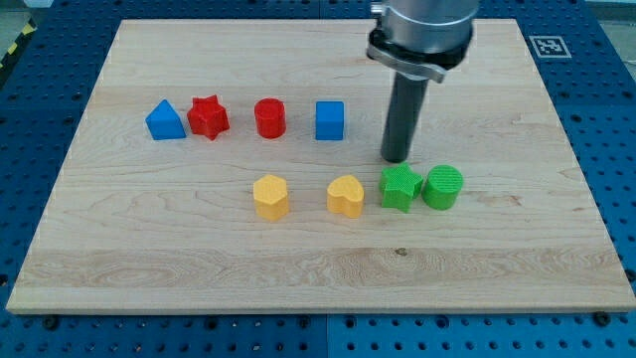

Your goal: Move yellow heart closer to yellow hexagon

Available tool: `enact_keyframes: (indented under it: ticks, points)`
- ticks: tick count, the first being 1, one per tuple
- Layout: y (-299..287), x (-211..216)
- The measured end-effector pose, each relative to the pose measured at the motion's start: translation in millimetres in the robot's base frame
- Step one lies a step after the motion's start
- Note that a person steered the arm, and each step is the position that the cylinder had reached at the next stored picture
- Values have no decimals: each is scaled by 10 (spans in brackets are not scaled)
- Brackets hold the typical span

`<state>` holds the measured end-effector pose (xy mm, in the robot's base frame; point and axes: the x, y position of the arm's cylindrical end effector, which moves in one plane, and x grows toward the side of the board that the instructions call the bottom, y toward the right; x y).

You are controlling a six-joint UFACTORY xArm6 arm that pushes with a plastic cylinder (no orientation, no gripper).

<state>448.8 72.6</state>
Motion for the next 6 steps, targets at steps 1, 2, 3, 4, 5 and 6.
enact_keyframes:
  ticks: [1, 2, 3, 4, 5, 6]
  points:
    - [-87, 193]
    - [34, 385]
    - [121, 570]
    - [-178, 585]
    - [-645, 585]
    - [-1125, 585]
